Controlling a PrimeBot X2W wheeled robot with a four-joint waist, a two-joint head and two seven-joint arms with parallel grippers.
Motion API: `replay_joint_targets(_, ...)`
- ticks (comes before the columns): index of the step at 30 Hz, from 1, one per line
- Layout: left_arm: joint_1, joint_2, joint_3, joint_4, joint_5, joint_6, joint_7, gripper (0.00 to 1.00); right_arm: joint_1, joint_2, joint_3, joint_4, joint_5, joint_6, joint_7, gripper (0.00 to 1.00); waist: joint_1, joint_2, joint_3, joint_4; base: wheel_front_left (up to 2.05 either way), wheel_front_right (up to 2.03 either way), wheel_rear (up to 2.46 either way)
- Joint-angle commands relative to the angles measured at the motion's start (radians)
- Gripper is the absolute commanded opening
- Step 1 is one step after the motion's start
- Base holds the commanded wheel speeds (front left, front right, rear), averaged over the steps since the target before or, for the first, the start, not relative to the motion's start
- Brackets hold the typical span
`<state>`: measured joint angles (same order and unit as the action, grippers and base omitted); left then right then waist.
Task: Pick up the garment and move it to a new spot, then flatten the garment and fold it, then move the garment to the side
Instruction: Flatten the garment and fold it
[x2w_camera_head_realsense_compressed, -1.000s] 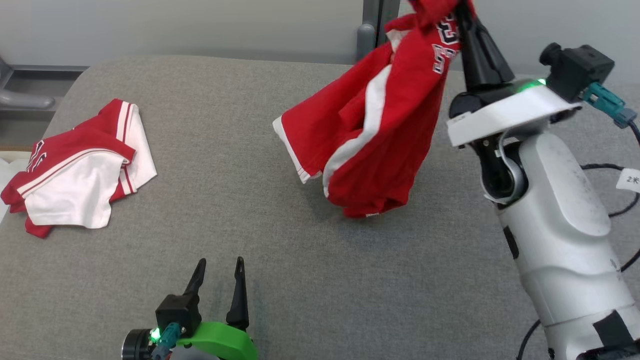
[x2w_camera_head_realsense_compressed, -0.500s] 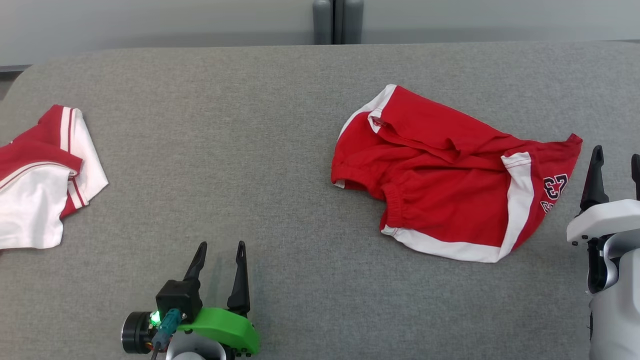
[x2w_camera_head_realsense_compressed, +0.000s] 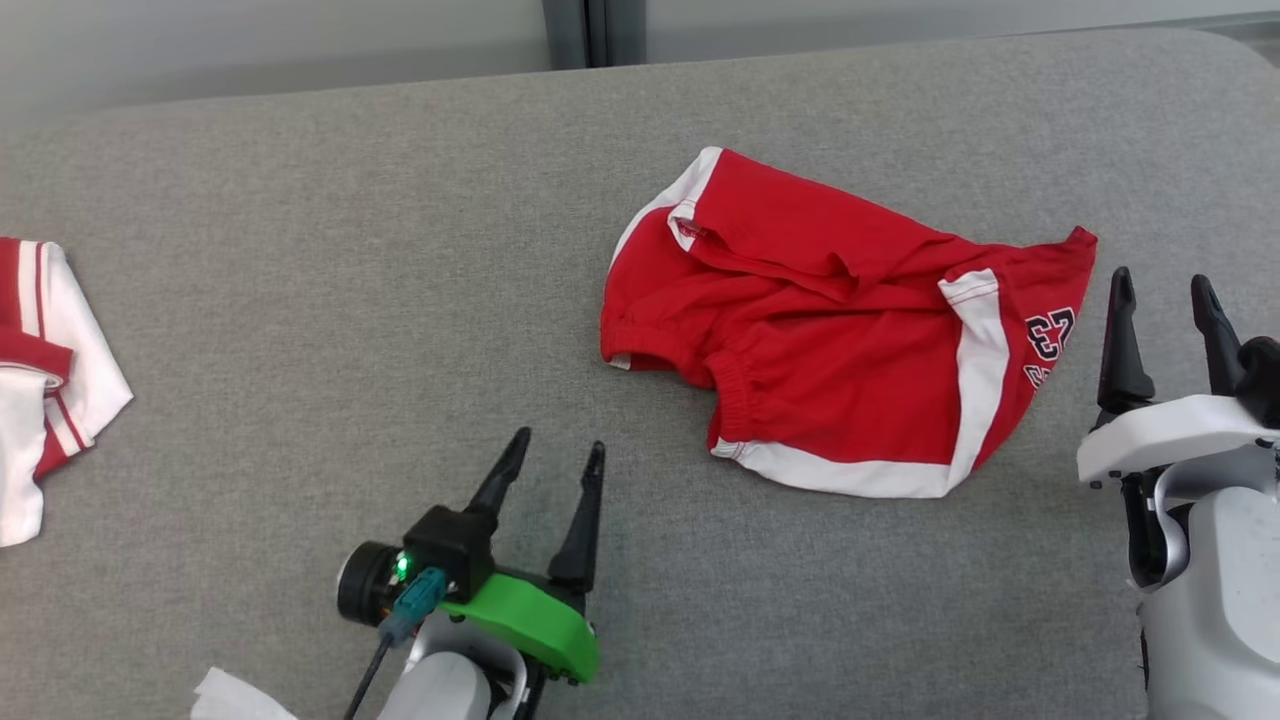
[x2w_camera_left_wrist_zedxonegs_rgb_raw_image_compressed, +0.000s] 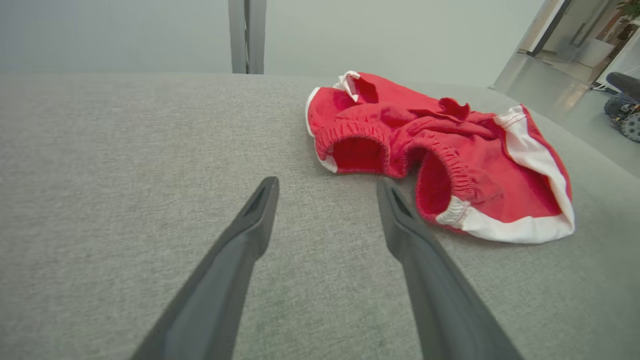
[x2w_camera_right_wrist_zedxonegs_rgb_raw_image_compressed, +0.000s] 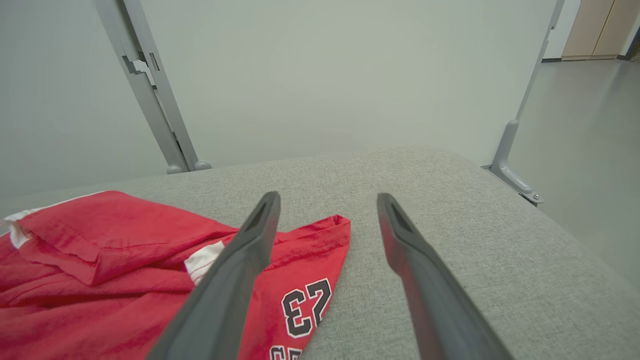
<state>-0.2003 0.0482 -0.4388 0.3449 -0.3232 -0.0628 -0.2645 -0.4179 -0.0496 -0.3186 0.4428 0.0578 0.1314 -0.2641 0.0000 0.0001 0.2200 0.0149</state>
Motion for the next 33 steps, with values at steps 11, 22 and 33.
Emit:
replay_joint_targets(11,-0.177,0.005,-0.210,0.102,-0.125,-0.055,0.000,1.00,-0.018,-0.003,0.077,-0.036,0.044,-0.001,0.000,1.00,0.0000,-0.0001,0.108,-0.123,0.00,0.00,0.00)
replay_joint_targets(22,-0.239,0.005,-0.210,0.158,-0.169,-0.064,0.000,0.00,-0.006,-0.003,0.116,-0.042,0.048,-0.001,0.000,1.00,0.0000,-0.0001,0.124,-0.147,0.00,0.00,0.00)
replay_joint_targets(33,-0.147,0.005,-0.053,0.108,-0.126,-0.019,0.000,0.00,0.047,-0.003,0.204,-0.051,0.068,-0.001,0.000,1.00,0.0000,-0.0001,0.053,-0.029,0.00,0.00,0.00)
